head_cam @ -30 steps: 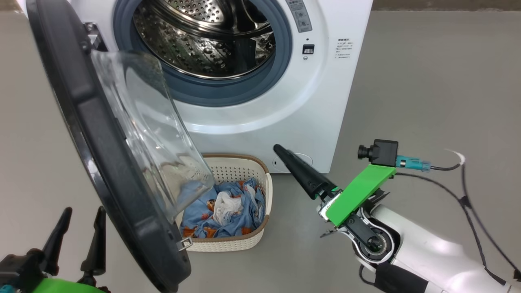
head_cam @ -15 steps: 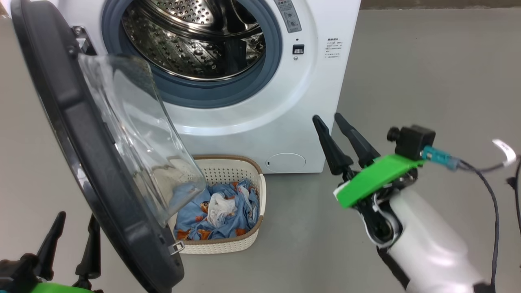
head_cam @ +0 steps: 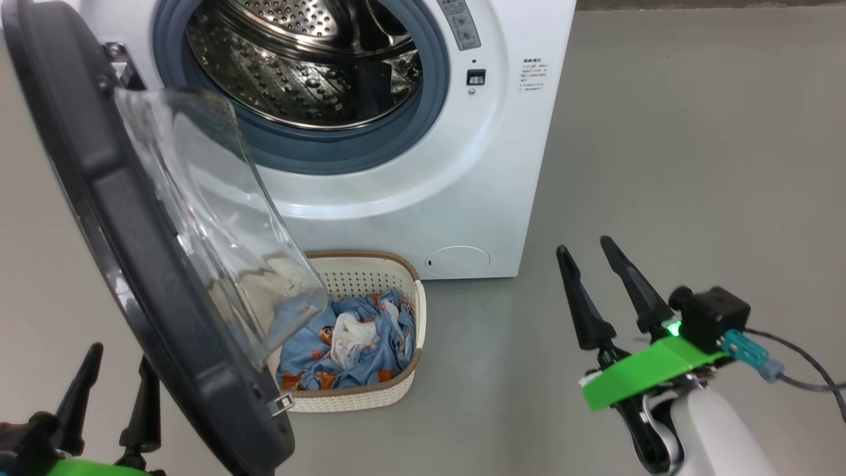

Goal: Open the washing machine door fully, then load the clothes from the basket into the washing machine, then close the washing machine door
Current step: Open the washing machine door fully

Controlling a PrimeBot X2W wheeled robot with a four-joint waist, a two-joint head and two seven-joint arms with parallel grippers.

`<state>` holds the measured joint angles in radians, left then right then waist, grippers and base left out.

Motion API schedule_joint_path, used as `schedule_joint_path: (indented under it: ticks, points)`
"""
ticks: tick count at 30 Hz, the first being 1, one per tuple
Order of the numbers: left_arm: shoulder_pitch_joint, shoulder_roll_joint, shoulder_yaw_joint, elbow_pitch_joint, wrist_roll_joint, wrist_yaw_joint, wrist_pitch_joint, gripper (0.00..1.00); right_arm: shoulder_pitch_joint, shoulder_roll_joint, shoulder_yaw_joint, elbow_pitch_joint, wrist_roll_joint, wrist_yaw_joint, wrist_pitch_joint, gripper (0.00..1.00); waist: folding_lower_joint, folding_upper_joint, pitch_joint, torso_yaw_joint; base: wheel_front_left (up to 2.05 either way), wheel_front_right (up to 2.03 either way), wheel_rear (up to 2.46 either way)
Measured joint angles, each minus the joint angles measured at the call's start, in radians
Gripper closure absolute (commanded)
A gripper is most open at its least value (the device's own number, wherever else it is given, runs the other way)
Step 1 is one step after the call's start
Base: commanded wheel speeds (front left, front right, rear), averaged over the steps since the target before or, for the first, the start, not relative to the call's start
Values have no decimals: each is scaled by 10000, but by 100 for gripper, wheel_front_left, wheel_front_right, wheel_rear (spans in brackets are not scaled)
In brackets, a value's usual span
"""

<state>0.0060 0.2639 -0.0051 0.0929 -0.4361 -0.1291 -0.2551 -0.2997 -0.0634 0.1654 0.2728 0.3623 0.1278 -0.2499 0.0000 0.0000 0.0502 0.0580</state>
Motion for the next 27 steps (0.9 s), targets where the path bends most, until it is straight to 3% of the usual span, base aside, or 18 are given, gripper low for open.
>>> schedule_joint_path:
  ticks: [11,27]
  points:
    - [17,-10,58,-23,0,0,0,0,1161,21,-587,-951,-1304,0,0,0,0,0,43,-108,0,0,0]
    - [407,-249,414,-380,35,0,0,0,2902,105,-1475,-1785,-1676,0,0,0,0,0,-31,-143,0,0,0]
